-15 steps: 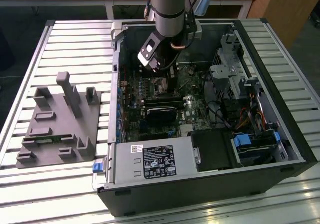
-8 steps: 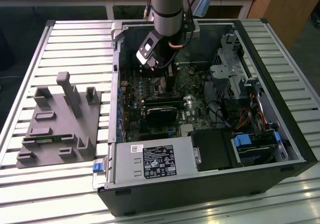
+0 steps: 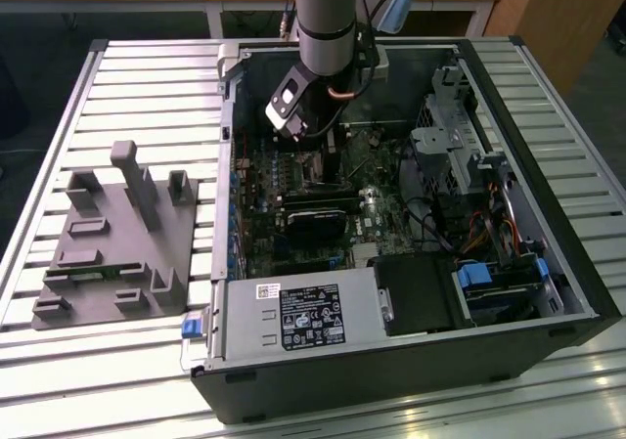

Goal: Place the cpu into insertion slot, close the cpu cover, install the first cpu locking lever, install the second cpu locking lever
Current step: 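Place the cpu into insertion slot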

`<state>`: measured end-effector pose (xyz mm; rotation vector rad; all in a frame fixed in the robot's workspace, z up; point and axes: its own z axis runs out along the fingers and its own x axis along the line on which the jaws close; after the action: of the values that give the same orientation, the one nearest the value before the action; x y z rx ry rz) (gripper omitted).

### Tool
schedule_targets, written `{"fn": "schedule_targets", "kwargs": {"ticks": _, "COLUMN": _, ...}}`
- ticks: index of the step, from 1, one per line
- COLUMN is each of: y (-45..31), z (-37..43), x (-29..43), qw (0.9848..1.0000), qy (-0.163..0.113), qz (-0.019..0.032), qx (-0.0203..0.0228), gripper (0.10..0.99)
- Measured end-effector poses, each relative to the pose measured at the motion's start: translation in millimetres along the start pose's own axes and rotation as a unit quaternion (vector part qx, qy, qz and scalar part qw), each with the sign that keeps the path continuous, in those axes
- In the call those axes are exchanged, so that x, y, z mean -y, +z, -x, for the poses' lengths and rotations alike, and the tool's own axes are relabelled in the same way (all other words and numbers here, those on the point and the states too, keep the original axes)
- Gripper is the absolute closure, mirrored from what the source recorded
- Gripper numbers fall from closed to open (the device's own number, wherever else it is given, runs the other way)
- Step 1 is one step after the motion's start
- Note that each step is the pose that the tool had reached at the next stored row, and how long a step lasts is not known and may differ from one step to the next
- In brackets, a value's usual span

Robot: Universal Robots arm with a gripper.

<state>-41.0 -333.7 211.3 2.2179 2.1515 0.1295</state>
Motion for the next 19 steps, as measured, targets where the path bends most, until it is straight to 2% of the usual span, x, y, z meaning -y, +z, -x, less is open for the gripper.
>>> {"fn": "schedule_targets", "kwargs": {"ticks": 4, "y": 0.1, "z": 0.0, "x": 0.0, "qw": 1.0000, "qy": 0.000, "qz": 0.0000, "qx": 0.0000, "gripper": 0.545}}
{"fn": "schedule_targets", "kwargs": {"ticks": 8, "y": 3.9, "z": -0.1, "x": 1.5, "qw": 1.0000, "qy": 0.000, "qz": 0.0022, "qx": 0.0009, "gripper": 0.545}}
{"fn": "schedule_targets", "kwargs": {"ticks": 14, "y": 7.1, "z": -5.0, "x": 4.8, "qw": 1.0000, "qy": 0.000, "qz": 0.0025, "qx": 0.0011, "gripper": 0.545}}
{"fn": "schedule_targets", "kwargs": {"ticks": 19, "y": 11.3, "z": -5.8, "x": 5.3, "qw": 1.0000, "qy": 0.007, "qz": 0.0026, "qx": 0.0018, "gripper": 0.545}}
